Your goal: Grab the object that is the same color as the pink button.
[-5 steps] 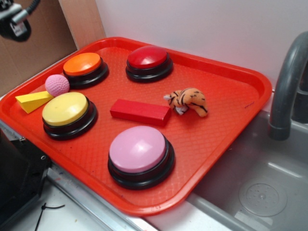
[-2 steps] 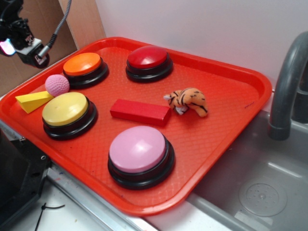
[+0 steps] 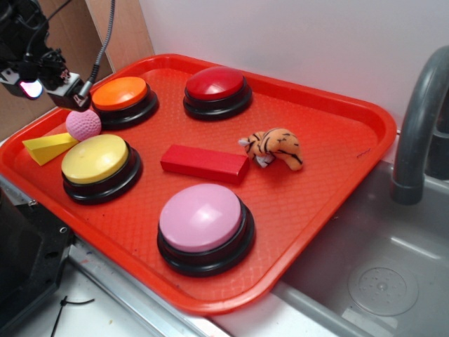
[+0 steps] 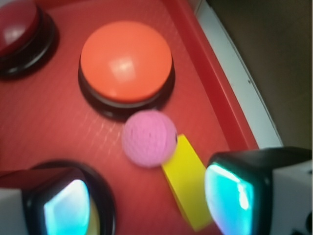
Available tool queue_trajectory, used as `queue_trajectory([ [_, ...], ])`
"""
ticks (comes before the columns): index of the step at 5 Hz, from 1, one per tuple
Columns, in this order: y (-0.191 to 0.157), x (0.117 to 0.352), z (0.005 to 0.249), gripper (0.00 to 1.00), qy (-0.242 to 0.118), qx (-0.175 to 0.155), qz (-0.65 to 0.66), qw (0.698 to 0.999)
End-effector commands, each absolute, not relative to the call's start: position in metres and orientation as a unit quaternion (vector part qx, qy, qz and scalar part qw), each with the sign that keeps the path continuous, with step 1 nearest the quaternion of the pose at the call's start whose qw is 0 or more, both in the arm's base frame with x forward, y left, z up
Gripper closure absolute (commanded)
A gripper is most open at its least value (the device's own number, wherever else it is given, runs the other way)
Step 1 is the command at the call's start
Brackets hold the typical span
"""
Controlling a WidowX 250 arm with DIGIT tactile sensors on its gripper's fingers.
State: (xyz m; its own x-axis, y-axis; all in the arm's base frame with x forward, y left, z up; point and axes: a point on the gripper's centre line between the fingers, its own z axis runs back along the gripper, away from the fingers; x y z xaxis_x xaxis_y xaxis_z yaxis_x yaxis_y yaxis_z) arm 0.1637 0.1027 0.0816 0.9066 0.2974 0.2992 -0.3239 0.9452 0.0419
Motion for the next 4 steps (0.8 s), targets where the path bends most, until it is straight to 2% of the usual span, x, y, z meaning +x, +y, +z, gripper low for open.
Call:
queue_trajectory([
  [1,0.115,0.175,0.059,0.0,-0.132,0.06,0.154,0.977],
  [4,0.119,0.185,0.034,0.0,-0.12,0.045,0.147,0.981],
])
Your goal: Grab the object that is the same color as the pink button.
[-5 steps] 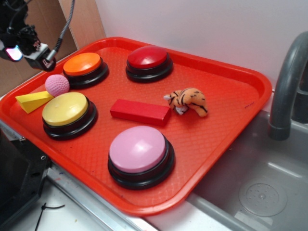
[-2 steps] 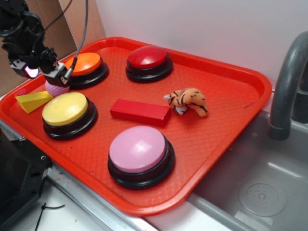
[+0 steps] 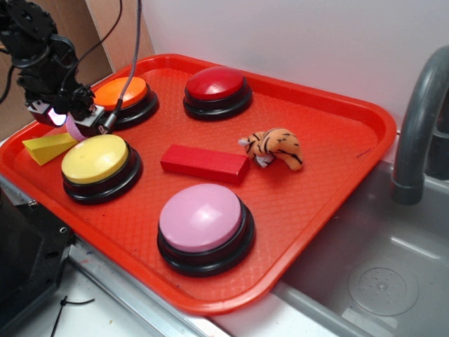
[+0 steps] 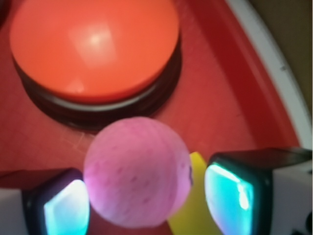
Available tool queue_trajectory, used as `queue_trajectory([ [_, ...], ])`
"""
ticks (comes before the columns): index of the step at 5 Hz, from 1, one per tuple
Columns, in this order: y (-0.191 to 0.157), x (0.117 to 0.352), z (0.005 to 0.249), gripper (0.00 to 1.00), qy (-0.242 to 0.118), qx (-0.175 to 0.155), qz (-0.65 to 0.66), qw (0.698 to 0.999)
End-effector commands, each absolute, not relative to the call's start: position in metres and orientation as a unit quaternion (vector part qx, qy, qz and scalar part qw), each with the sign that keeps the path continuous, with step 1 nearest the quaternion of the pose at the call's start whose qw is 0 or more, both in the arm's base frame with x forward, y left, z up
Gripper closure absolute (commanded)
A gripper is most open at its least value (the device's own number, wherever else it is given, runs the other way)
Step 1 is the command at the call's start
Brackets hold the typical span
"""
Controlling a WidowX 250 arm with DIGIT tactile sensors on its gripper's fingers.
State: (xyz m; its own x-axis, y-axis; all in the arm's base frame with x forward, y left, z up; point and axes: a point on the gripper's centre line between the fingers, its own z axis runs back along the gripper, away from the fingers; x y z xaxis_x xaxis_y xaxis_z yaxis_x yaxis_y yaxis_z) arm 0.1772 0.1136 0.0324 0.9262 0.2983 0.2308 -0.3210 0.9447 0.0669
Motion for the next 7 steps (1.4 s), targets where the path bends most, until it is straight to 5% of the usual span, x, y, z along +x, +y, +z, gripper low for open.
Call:
queue_trajectory([
  [1,0.121,0.184,0.034,1.0,-0.114,0.06,0.15,0.98],
  [3,0.119,0.184,0.045,1.0,-0.091,0.063,0.152,0.982],
  [4,0.11,0.184,0.068,1.0,-0.076,0.065,0.14,0.985],
  [5,0.092,0.185,0.105,1.0,-0.035,0.039,0.111,0.992],
  [7,0.053,0.19,0.169,1.0,-0.069,-0.036,0.098,0.992],
])
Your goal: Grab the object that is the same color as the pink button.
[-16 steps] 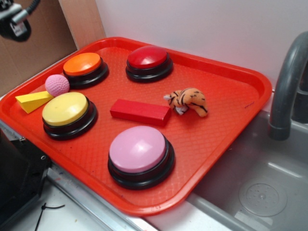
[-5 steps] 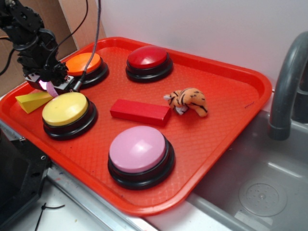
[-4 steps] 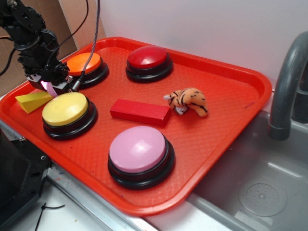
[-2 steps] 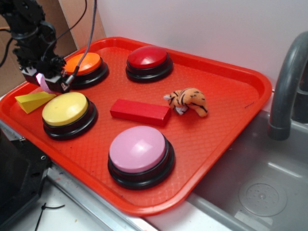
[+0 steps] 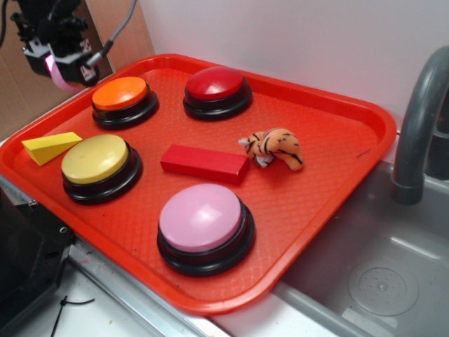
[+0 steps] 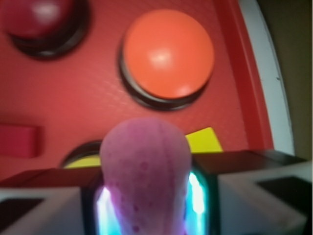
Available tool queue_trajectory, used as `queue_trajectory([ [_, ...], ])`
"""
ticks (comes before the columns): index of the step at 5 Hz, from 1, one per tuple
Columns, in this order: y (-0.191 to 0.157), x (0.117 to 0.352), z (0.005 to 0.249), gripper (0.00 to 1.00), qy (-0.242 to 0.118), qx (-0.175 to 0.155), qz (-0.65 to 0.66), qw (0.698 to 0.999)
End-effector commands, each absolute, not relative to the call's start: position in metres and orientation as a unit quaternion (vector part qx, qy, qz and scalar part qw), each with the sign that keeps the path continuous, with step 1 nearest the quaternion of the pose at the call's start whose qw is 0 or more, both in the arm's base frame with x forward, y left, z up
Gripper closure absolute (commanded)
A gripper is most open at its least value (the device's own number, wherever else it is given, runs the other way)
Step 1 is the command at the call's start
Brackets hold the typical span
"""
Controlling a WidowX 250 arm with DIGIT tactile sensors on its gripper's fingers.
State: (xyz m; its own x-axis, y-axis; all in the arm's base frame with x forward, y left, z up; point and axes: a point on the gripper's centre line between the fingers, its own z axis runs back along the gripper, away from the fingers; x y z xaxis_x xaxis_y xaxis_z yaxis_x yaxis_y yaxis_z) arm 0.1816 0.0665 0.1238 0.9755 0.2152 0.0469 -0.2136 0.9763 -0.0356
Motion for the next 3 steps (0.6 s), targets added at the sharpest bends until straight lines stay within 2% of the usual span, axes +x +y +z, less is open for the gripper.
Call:
queue_trajectory([
  [1,0.032,0.2,0.193,1.0,-0.075,-0.034,0.091,0.992],
  [2,0.017,0.211,0.198,1.0,-0.075,-0.051,0.084,0.992],
  [3,0.008,0.216,0.192,1.0,-0.077,-0.033,0.076,0.994],
])
